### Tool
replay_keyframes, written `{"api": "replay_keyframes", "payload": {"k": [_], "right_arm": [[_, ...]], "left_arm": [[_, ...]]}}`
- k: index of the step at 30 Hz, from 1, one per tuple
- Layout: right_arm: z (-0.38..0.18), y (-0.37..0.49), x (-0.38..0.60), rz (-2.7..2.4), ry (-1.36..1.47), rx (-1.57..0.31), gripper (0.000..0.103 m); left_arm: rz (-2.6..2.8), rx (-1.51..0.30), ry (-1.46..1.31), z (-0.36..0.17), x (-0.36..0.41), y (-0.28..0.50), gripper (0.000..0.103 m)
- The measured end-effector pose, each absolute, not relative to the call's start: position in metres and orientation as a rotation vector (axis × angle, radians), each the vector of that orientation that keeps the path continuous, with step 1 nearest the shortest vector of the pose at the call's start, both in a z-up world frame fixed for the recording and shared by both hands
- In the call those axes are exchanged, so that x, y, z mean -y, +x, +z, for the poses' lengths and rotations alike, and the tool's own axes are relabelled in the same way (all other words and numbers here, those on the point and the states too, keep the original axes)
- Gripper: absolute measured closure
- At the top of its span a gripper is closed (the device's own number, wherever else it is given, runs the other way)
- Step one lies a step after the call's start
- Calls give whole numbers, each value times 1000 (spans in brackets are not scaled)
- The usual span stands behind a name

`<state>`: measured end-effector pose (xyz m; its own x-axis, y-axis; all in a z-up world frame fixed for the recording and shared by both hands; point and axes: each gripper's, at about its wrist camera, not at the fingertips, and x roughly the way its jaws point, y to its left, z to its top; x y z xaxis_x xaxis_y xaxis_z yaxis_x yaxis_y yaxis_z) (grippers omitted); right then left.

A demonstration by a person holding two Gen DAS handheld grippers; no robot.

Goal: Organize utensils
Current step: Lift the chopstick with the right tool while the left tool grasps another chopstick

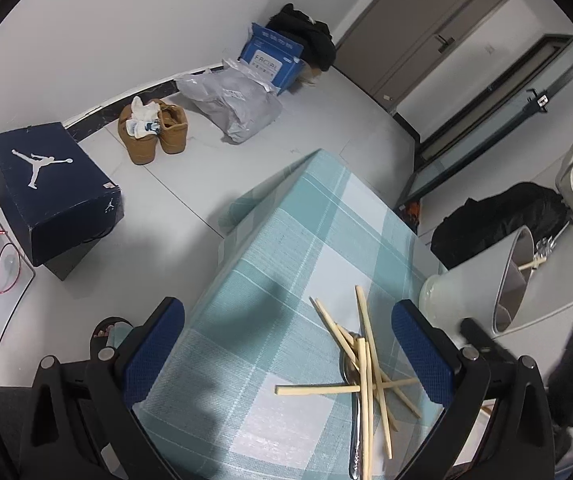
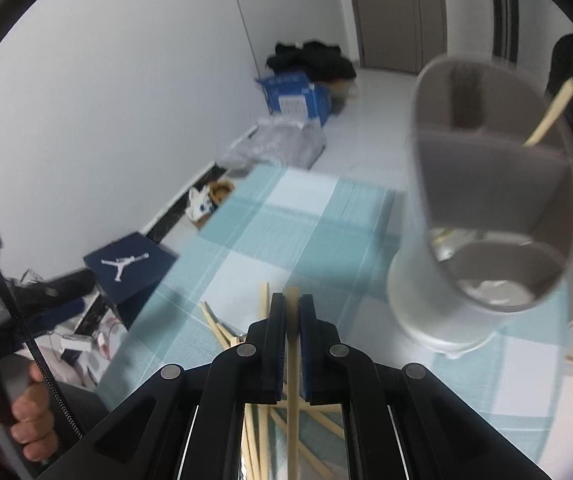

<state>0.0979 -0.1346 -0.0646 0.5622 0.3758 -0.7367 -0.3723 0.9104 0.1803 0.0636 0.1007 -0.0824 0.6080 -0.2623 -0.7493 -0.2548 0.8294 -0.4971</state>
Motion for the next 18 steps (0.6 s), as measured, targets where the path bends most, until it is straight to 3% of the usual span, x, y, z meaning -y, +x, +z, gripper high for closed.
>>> {"api": "replay_keyframes", "payload": {"k": [18], "right_arm": [[-41,60,271,497,405,-592,97]], "left_arm": [[-31,-1062,-347,-76,-31,109,2]]}}
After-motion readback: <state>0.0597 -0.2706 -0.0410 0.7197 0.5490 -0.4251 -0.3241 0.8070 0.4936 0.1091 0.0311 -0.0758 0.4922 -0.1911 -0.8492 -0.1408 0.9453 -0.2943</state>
